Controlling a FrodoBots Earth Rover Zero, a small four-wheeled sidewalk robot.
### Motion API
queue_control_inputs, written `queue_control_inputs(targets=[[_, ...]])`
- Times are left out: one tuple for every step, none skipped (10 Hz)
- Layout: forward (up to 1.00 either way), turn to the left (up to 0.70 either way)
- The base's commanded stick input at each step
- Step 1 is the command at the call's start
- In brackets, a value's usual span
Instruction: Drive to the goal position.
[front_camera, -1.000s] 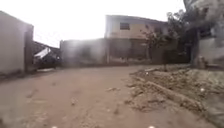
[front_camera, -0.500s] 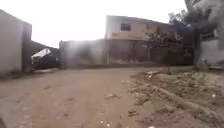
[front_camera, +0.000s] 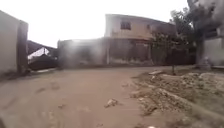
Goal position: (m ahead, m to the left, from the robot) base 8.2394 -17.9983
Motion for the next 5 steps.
queue_control_inputs(targets=[[0.50, 0.01], [0.50, 0.01], [0.50, 0.01], [0.50, 0.01], [0.50, 0.01]])
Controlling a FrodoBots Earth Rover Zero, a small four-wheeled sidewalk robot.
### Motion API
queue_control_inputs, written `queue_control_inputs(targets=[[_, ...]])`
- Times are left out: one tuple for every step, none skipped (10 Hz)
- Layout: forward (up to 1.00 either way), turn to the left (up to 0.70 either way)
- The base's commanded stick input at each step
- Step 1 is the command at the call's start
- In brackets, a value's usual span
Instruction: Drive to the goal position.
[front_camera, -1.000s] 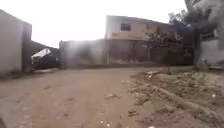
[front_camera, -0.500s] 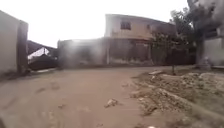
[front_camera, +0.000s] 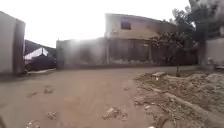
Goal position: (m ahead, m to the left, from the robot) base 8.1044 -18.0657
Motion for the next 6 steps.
queue_control_inputs(targets=[[0.50, 0.01], [0.50, 0.01], [0.50, 0.01], [0.50, 0.01], [0.50, 0.01], [0.50, 0.01]])
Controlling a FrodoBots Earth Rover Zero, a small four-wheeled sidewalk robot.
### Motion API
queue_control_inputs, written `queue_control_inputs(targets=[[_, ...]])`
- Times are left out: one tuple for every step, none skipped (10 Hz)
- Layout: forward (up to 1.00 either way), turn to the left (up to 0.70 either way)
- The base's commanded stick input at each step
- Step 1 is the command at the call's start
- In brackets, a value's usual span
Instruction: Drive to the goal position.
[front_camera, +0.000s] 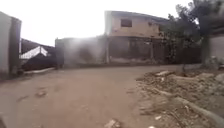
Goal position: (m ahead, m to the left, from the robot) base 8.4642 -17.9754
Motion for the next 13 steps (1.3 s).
queue_control_inputs(targets=[[0.50, 0.01], [0.50, 0.01], [0.50, 0.01], [0.50, 0.01], [0.50, 0.01], [0.50, 0.01], [0.50, 0.01], [0.50, 0.01], [0.50, 0.01], [0.50, 0.01], [0.50, 0.01], [0.50, 0.01], [0.50, 0.01]])
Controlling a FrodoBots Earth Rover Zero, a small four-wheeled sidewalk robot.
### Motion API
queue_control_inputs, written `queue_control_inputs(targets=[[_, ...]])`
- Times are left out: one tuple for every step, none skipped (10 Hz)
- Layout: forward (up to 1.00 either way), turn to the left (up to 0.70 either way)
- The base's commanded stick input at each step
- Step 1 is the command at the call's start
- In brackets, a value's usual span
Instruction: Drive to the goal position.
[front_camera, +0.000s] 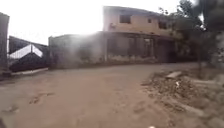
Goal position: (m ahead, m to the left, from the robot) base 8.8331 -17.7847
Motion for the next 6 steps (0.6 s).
queue_control_inputs(targets=[[0.50, 0.01], [0.50, 0.01], [0.50, 0.01], [0.50, 0.01], [0.50, 0.01], [0.50, 0.01]])
